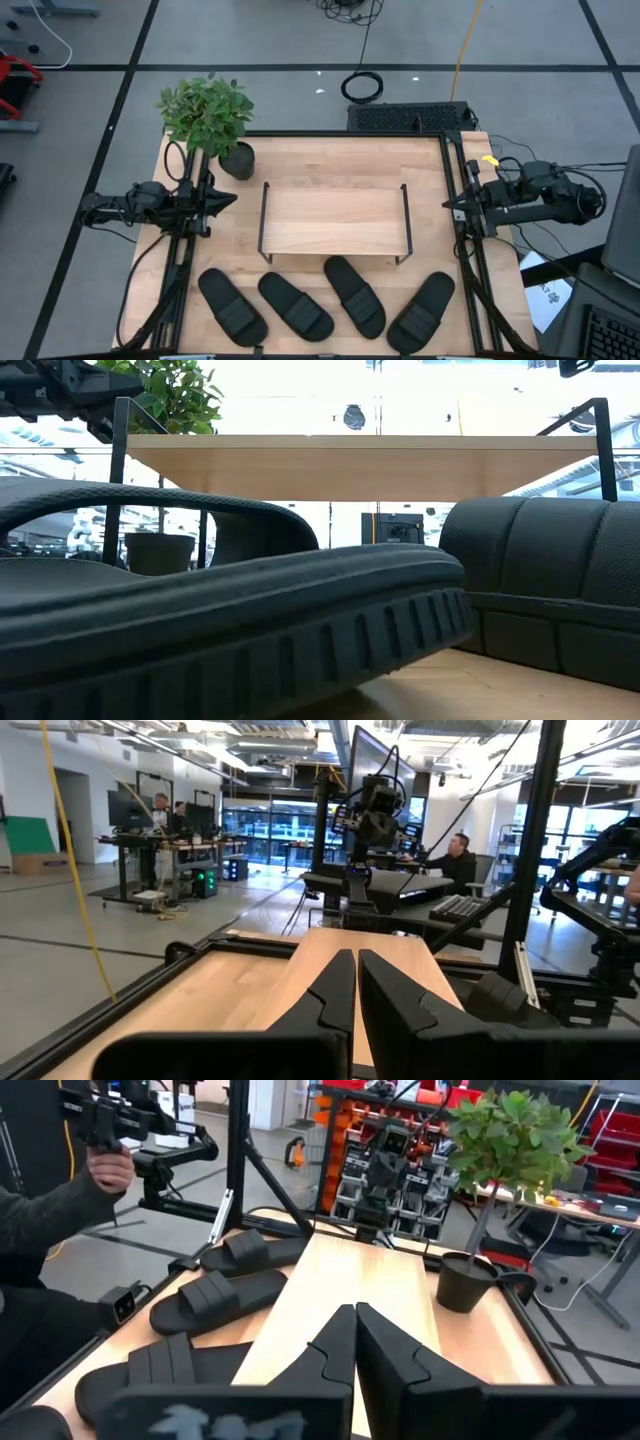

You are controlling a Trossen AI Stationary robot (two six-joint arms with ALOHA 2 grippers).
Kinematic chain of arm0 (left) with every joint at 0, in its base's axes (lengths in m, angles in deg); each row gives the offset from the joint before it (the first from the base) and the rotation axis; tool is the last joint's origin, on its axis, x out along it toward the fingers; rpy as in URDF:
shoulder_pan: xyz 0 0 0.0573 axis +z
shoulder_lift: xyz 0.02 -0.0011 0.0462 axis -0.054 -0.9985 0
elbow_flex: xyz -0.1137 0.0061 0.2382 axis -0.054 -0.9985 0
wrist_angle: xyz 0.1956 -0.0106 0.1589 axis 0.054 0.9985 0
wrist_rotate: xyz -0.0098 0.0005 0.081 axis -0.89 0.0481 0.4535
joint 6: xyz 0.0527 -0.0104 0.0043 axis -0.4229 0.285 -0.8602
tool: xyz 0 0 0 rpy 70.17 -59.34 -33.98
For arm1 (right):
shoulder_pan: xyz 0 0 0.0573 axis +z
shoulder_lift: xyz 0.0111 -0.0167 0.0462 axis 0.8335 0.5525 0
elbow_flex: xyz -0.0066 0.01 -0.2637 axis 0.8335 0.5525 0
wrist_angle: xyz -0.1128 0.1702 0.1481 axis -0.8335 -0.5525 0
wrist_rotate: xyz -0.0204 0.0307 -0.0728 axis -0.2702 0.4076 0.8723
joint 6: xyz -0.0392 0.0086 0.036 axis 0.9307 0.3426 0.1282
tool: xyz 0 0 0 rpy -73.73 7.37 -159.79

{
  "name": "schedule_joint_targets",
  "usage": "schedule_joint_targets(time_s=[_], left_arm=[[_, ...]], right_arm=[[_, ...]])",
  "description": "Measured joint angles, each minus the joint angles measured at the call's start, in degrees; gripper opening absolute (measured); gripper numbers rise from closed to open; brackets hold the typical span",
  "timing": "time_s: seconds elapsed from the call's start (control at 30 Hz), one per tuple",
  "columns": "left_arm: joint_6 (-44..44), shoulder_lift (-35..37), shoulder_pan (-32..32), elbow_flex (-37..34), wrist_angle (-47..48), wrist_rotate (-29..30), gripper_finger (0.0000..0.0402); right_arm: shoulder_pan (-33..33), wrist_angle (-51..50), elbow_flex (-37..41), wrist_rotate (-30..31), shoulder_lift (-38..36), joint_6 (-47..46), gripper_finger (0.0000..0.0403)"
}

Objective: Pick and place slides into the shelf
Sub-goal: Put the black slide on the shelf

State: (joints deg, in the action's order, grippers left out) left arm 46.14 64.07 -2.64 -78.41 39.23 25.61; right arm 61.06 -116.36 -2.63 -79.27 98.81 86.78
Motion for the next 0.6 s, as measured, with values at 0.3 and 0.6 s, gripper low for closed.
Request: schedule_joint_targets(time_s=[0.3, 0.6], left_arm=[[2.0, -0.9, 0.0, 0.0, 3.3, -0.6, 0.0021], [2.9, -9.8, 0.0, 0.0, -7.9, -2.2, 0.0021]], right_arm=[[0.0, -0.6, 0.0, 0.0, 0.0, -1.9, 0.0000], [0.0, -0.6, 0.0, -0.1, 0.0, -2.0, 0.0000]])
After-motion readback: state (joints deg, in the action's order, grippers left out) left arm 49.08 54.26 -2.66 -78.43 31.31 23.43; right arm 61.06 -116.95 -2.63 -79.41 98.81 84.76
